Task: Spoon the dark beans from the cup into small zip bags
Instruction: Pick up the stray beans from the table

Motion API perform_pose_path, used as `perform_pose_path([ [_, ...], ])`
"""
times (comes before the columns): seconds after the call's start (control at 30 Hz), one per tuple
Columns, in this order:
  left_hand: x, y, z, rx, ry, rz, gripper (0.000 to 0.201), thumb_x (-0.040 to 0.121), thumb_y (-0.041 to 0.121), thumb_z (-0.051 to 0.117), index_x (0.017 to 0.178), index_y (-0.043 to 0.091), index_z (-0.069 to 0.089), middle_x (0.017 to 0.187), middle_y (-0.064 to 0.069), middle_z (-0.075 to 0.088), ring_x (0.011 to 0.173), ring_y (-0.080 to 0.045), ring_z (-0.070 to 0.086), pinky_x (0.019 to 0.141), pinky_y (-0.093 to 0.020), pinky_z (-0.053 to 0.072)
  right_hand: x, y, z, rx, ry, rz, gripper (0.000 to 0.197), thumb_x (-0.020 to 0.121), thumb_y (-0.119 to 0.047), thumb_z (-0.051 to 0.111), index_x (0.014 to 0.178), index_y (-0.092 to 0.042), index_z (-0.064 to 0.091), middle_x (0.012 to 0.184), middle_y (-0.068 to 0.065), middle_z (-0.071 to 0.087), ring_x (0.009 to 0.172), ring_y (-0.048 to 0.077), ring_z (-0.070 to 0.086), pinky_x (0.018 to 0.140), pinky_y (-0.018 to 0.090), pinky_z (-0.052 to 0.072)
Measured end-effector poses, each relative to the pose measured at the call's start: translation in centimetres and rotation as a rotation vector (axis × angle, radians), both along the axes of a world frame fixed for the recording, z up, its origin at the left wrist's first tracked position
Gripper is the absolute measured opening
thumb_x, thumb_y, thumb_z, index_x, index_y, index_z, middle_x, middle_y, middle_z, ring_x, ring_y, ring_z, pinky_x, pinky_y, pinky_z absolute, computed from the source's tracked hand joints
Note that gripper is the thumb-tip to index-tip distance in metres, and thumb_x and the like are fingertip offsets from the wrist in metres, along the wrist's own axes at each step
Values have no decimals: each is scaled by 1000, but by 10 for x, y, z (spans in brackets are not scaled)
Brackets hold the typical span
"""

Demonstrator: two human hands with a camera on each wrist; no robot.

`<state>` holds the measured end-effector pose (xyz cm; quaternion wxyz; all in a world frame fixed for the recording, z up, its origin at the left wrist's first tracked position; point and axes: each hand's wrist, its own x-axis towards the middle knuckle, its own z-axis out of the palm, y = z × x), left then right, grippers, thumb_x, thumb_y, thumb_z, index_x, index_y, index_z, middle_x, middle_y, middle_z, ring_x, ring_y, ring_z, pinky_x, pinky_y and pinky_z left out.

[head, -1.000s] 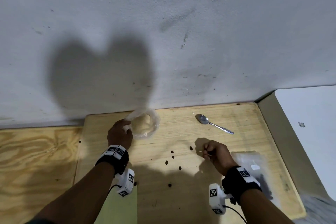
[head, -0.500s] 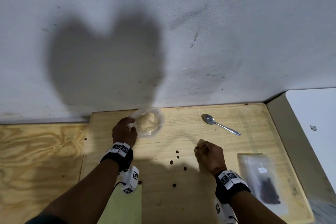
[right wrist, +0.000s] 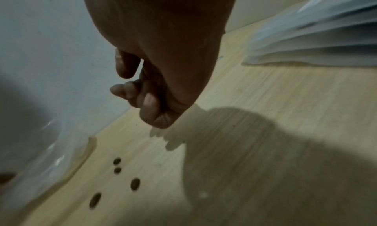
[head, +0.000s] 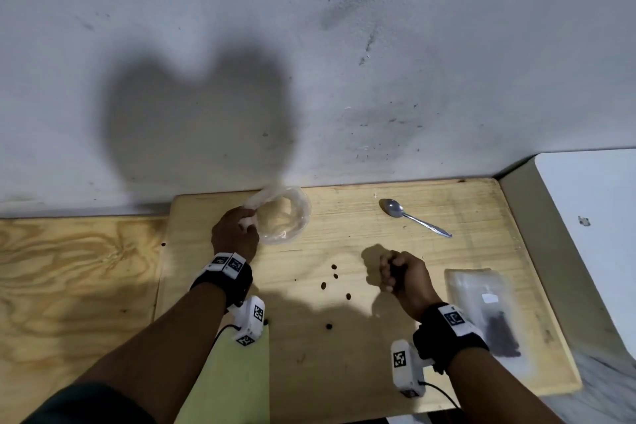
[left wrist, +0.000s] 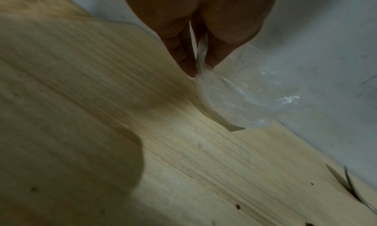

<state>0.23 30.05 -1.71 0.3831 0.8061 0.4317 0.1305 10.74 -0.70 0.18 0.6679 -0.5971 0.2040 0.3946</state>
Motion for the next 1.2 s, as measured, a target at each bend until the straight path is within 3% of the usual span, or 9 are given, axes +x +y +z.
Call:
perform_pose_path([
  [0.1,-5,-2,0,-10,-12,19,27,78,-1,63,101,11,72,107,-12,71,97,-31,67,88,-35,54,-14,1,1,-155,-88,147,15,71,-7,41,61,-9,52,53,4,43,44,16,30,47,25,21],
  [0.2,-12,-2,1,-29,-7,37,28,78,0,63,103,10,73,109,-13,71,101,-32,65,90,-34,52,-34,0,-14,-347,-372,372,28,80,1,57,55,-12,59,53,-7,59,51,15,49,49,21,37],
  [0.33,-22,-5,4,-25,5,54,28,80,1,62,103,12,73,110,-13,70,102,-33,65,90,-34,51,-60,4,-33,-463,-589,539,5,77,-19,76,79,-20,72,77,-4,76,66,11,71,68,17,51],
  [0.43,-29,-4,4,-27,-11,67,28,79,1,62,102,13,73,109,-11,71,102,-32,65,89,-35,52,-69,6,-41,-526,-614,500,17,73,-17,84,86,-19,73,80,-5,75,61,9,68,69,20,54],
  [0.57,-37,0,4,-16,-22,65,28,80,1,62,102,11,74,108,-11,71,101,-31,65,88,-32,51,-76,9,-44,-479,-646,476,9,82,-5,72,86,-12,75,92,-5,75,72,7,72,69,25,56],
  [0.73,-41,0,7,41,48,-48,29,79,0,62,103,13,72,109,-8,71,98,-30,66,89,-35,52,-78,9,-45,-454,-601,537,18,88,-3,58,84,-19,66,97,-5,73,90,7,74,61,24,51],
  [0.9,-42,-4,8,102,181,-190,33,83,2,62,114,12,69,130,-4,62,116,-28,60,99,-36,45,-69,9,-36,-490,-634,684,22,90,-6,60,76,-20,53,78,-5,66,63,-2,64,59,20,50],
  [1.0,-41,-4,7,112,215,-210,33,83,1,62,115,9,68,132,-5,60,116,-29,59,98,-38,46,-67,6,-36,-563,-731,841,18,91,-22,58,76,-27,48,75,-7,66,65,7,63,63,30,52],
  [1.2,-37,-4,6,99,242,-222,34,83,-1,60,115,7,68,134,-5,54,110,-30,60,88,-35,47,-64,5,-31,-592,-774,891,11,86,-17,60,78,-18,53,77,-2,64,65,12,60,62,23,46],
])
